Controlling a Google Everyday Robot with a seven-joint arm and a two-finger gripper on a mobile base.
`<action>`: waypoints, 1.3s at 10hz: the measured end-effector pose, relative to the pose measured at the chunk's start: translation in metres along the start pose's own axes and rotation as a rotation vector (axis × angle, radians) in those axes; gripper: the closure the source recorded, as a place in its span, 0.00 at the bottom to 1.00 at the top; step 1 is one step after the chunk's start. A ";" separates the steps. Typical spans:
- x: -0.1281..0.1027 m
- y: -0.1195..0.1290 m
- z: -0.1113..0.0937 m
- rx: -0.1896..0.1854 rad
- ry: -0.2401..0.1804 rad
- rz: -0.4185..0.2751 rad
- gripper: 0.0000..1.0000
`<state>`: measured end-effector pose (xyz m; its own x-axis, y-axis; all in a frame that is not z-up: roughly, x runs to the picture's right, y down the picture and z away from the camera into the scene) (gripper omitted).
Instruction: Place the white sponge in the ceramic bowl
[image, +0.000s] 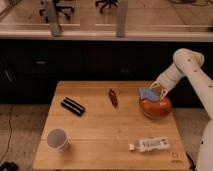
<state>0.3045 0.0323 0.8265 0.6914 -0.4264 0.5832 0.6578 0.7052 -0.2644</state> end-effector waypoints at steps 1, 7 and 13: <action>0.001 0.002 0.001 0.004 0.002 0.003 0.90; 0.003 0.005 0.005 0.020 0.008 0.013 0.75; 0.004 0.008 0.007 0.031 0.010 0.019 0.54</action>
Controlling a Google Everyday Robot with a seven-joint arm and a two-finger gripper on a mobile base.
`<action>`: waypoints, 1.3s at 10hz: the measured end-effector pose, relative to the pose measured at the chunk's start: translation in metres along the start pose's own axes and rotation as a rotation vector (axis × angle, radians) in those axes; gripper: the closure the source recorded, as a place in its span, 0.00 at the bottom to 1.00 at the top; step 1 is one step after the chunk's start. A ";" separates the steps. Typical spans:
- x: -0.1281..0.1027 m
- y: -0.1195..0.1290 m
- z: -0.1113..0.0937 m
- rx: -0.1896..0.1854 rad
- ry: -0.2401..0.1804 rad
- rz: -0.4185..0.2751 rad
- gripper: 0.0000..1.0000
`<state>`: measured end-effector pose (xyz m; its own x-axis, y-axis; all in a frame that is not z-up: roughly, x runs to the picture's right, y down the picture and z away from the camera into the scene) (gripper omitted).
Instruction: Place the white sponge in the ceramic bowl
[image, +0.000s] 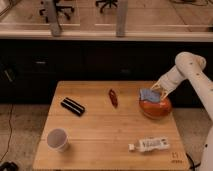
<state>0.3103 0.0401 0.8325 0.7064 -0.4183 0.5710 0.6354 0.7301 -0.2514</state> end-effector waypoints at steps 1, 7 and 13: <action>0.000 0.000 0.000 0.002 0.000 0.001 0.53; 0.001 0.003 0.002 0.012 0.000 0.002 0.40; 0.002 0.007 0.004 0.024 -0.006 -0.009 0.27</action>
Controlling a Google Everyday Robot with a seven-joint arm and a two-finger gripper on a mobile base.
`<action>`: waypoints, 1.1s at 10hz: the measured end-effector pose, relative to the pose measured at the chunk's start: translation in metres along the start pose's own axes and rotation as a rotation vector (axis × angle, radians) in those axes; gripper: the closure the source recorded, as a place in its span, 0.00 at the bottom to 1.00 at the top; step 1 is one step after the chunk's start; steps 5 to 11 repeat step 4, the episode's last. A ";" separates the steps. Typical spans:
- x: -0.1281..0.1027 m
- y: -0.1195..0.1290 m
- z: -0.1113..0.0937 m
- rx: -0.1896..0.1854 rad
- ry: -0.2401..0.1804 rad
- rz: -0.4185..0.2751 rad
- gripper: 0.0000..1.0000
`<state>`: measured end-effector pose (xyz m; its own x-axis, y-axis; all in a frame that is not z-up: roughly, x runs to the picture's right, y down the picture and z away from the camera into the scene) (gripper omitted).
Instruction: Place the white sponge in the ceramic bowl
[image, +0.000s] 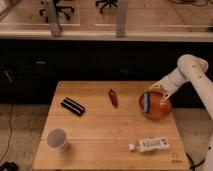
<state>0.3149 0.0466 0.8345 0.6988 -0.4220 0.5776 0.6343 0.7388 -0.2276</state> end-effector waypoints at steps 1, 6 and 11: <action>-0.001 -0.002 0.000 0.002 -0.002 -0.002 0.25; 0.000 -0.001 -0.004 0.012 -0.009 -0.003 0.20; 0.000 -0.001 -0.004 0.012 -0.009 -0.003 0.20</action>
